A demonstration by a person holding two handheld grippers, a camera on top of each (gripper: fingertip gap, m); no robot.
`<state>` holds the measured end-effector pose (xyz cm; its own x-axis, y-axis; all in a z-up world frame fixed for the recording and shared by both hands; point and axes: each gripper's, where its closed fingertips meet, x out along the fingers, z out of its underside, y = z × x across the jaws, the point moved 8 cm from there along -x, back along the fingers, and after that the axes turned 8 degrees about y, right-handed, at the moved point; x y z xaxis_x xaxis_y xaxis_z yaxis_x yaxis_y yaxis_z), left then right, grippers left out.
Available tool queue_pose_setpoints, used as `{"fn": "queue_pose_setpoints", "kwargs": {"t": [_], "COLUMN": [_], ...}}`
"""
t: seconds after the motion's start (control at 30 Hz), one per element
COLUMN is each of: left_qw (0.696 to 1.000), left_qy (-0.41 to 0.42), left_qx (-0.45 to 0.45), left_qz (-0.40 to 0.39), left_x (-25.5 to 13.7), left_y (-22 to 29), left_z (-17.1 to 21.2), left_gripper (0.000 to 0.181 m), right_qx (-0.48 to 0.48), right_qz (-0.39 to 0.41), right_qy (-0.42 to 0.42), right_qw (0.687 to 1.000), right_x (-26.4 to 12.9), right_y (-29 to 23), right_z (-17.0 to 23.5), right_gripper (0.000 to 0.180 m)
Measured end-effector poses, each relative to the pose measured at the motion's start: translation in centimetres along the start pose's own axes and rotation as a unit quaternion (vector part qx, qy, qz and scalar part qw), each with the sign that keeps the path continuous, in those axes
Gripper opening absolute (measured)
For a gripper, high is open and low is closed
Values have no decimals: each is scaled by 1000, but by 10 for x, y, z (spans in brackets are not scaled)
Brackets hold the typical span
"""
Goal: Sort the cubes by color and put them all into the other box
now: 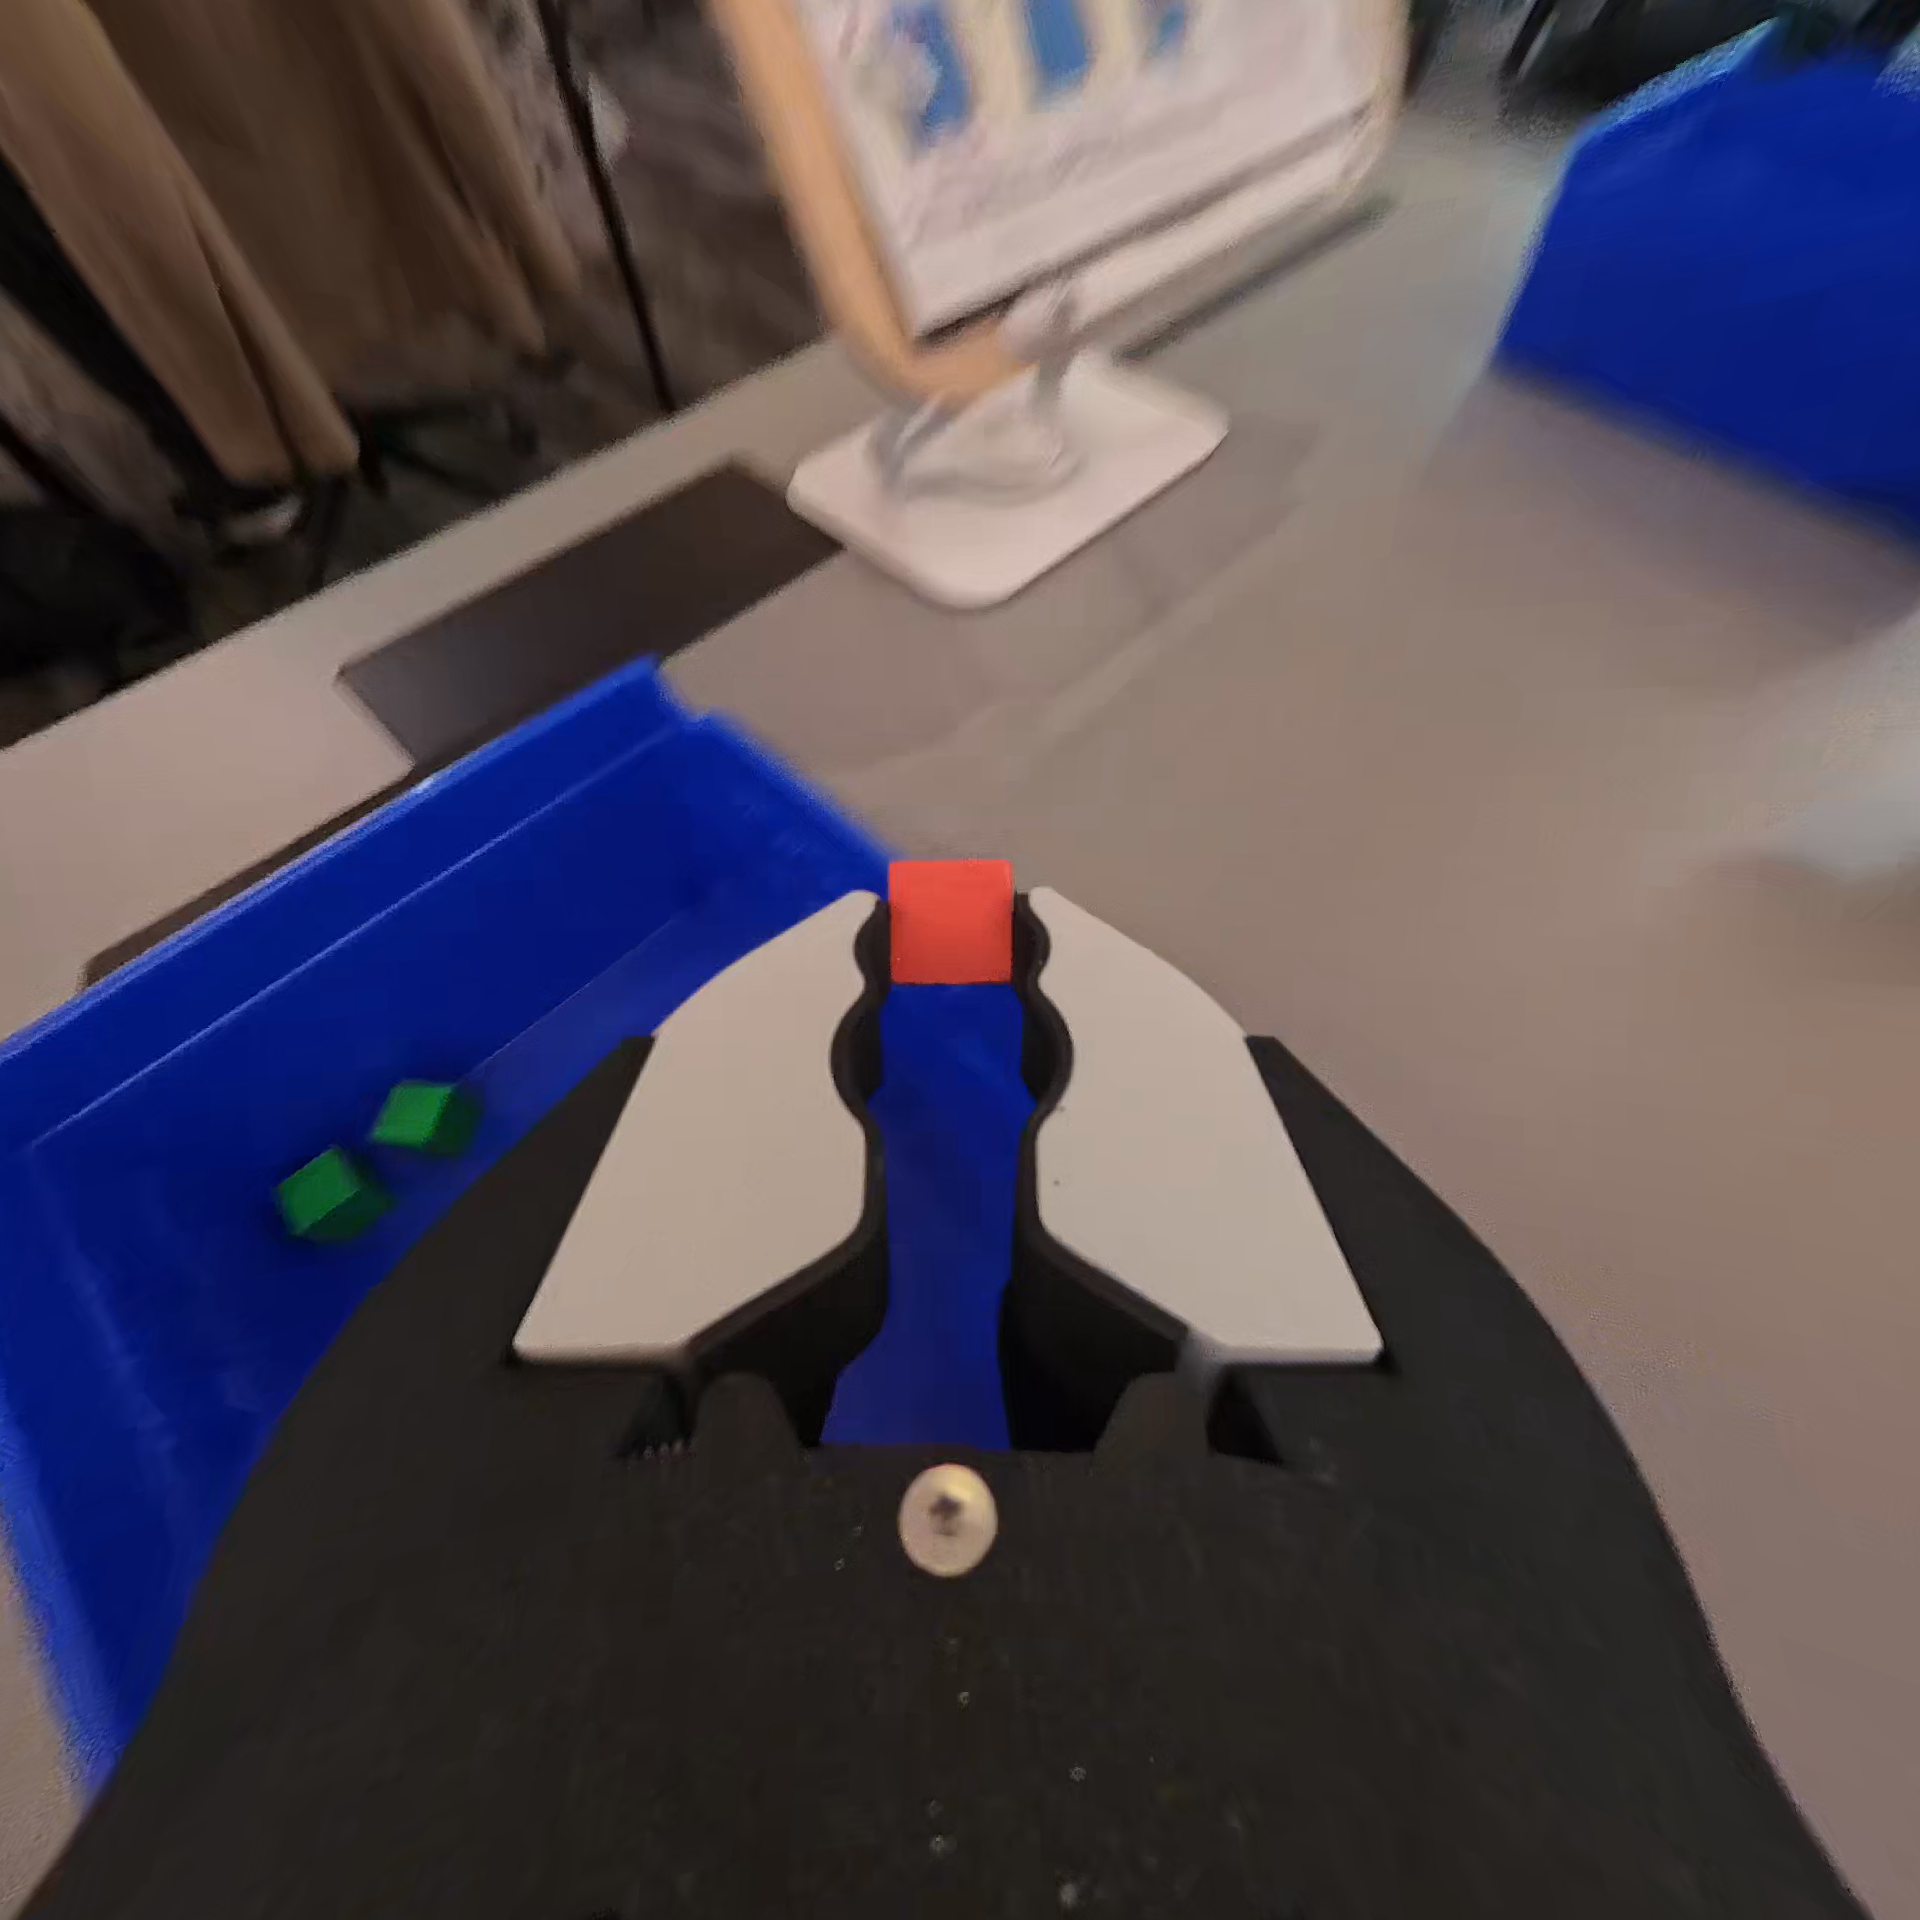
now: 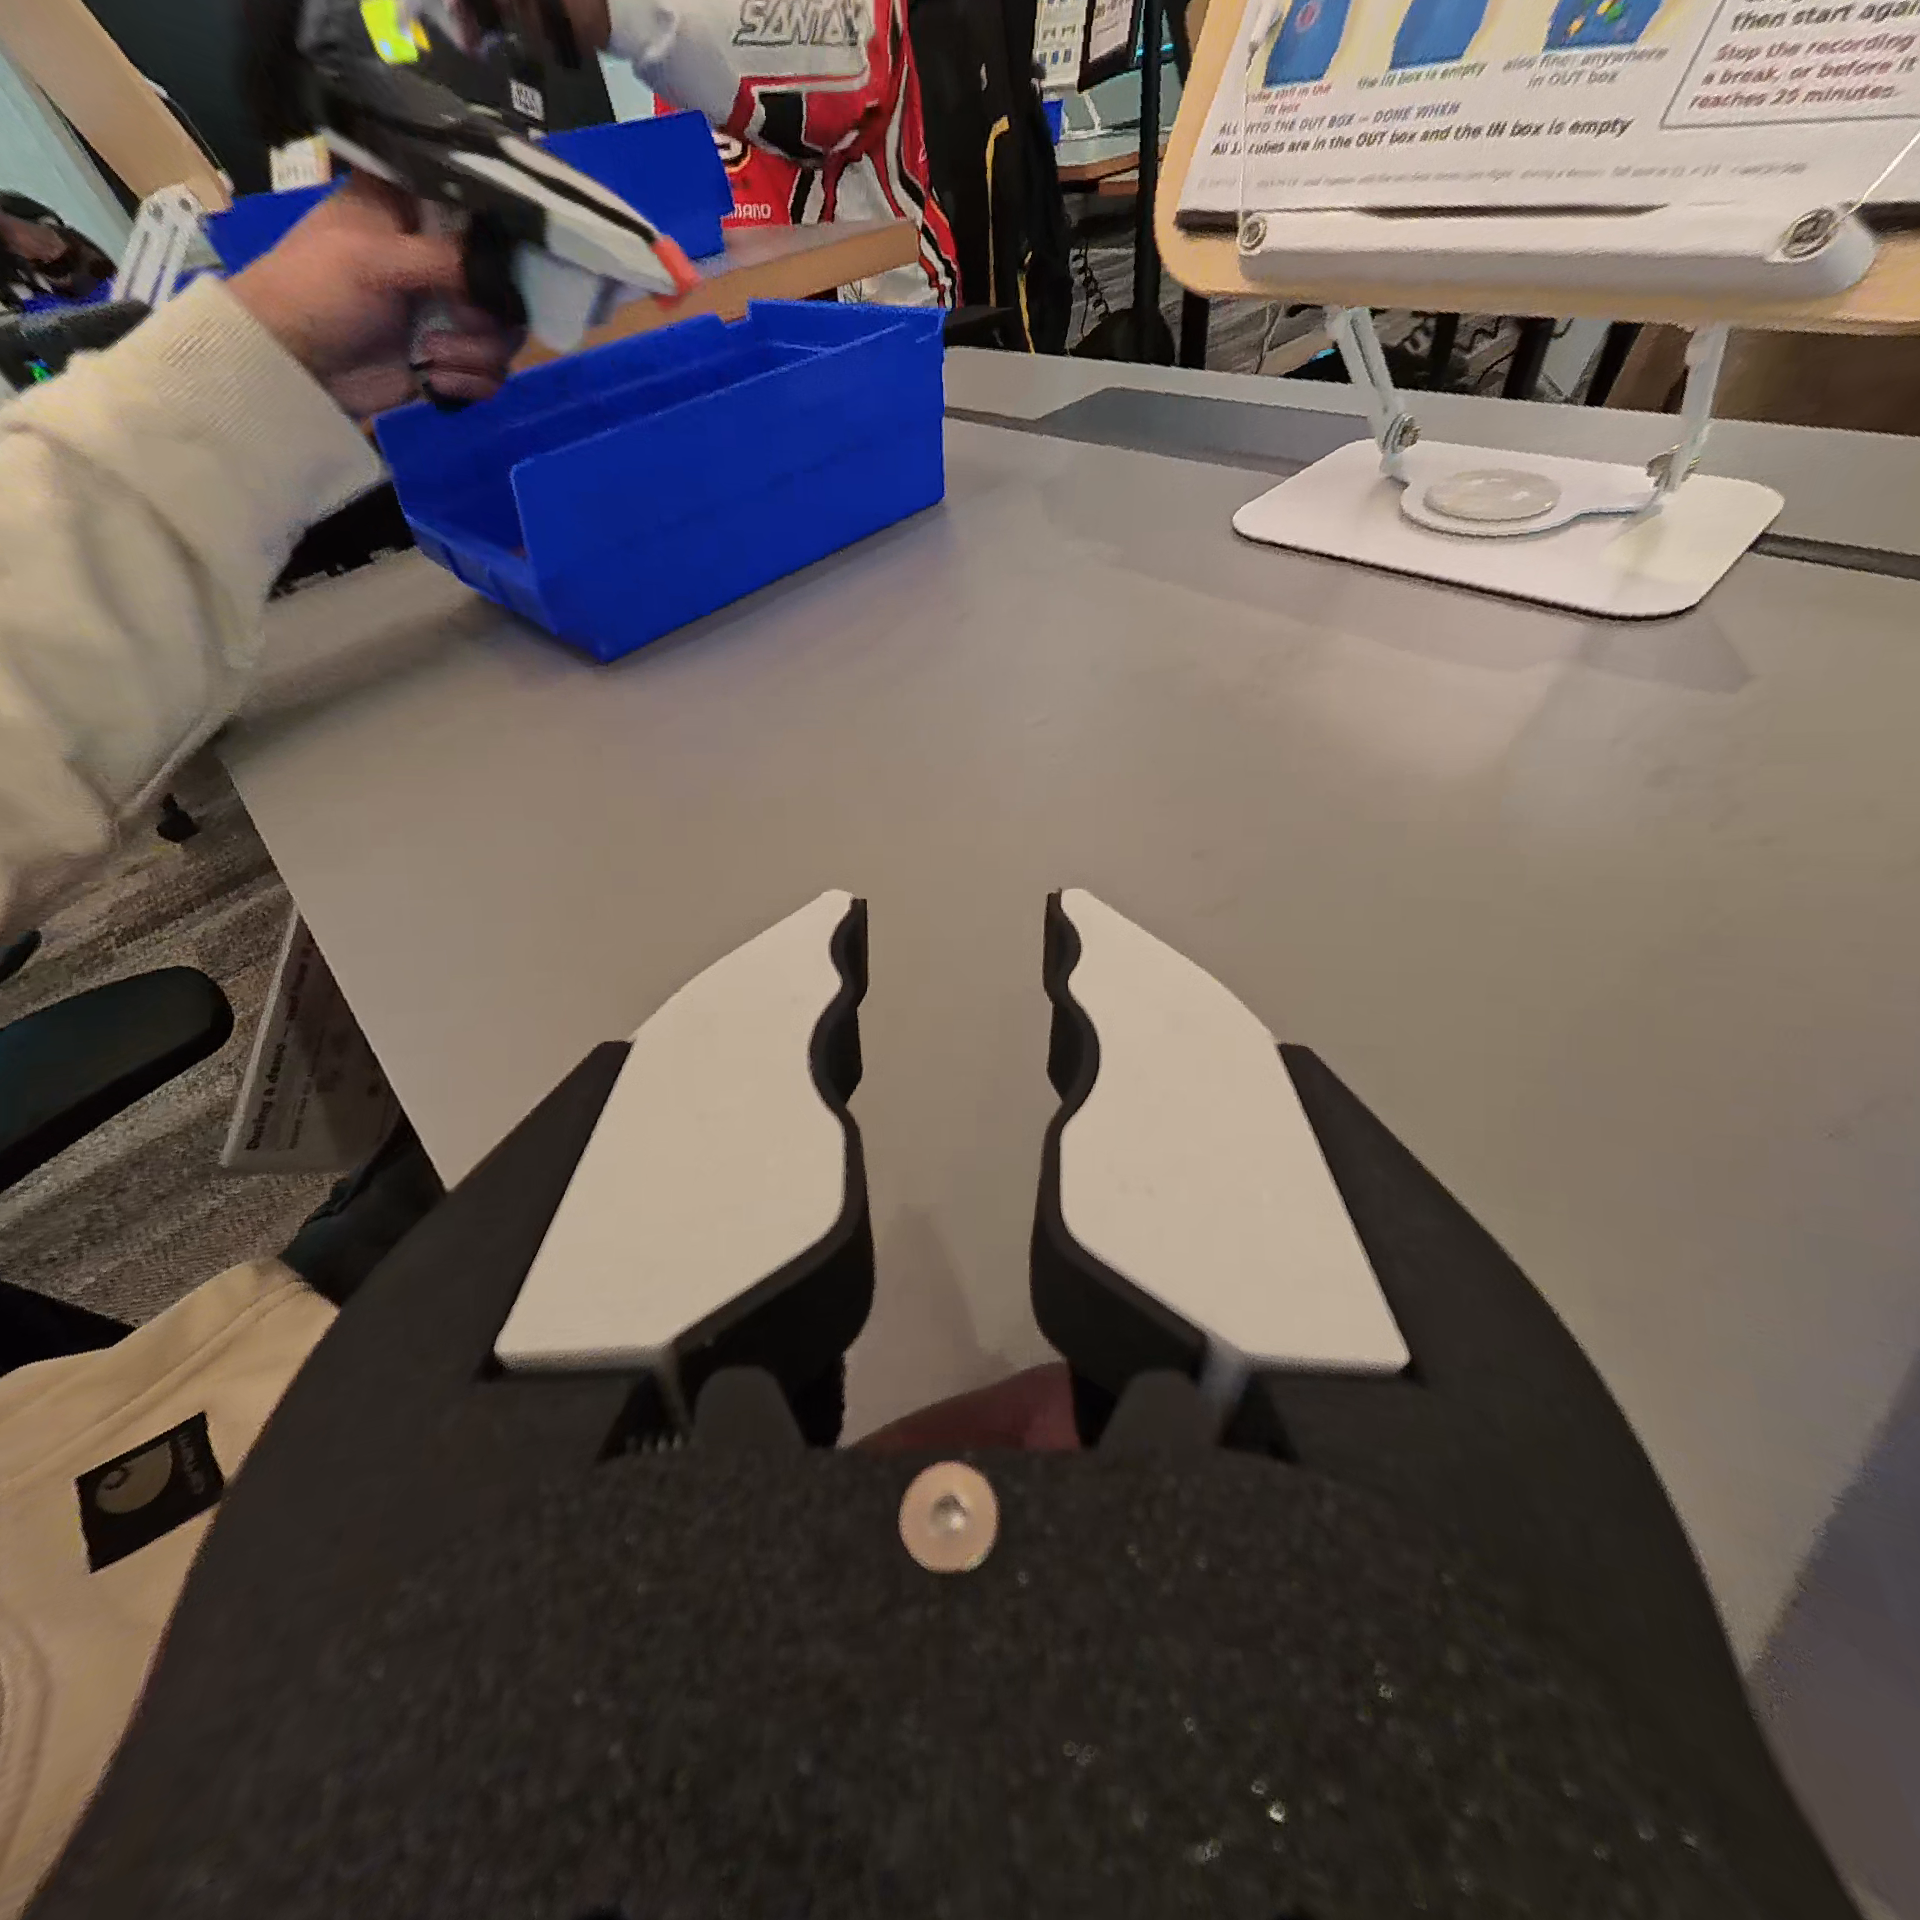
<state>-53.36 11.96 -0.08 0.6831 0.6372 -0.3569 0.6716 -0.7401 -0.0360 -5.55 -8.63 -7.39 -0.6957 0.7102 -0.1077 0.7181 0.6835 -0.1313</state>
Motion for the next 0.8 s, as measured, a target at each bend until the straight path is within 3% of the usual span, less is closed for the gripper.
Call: {"fn": "queue_pose_setpoints", "kwargs": {"t": [0.17, 0.3, 0.4, 0.5, 0.67, 0.8], "left_qw": [987, 974, 968, 957, 942, 934], "left_qy": [142, 176, 188, 187, 193, 196], "left_qx": [-23, -39, 7, 34, 94, 120], "left_qz": [74, 139, 163, 219, 258, 272], "left_x": [-20, -2, 15, 27, 44, 55], "left_y": [103, 180, 223, 251, 279, 291], "left_z": [-12, 4, 12, 9, -8, -16], "left_gripper": [22, 22, 22, 22, 22, 22], "right_qx": [35, 116, 207, 330, 512, 543], "right_qz": [-14, -69, -132, -216, -358, -392], "right_qy": [19, 17, 6, 15, -2, -33], "right_qw": [999, 991, 969, 919, 781, 742], "right_x": [-1, 7, 18, 37, 75, 90], "right_y": [6, 7, 4, -5, -29, -44], "right_z": [-8, -3, 0, -9, -28, -24], "right_gripper": [31, 34, 38, 38, 38, 40]}}
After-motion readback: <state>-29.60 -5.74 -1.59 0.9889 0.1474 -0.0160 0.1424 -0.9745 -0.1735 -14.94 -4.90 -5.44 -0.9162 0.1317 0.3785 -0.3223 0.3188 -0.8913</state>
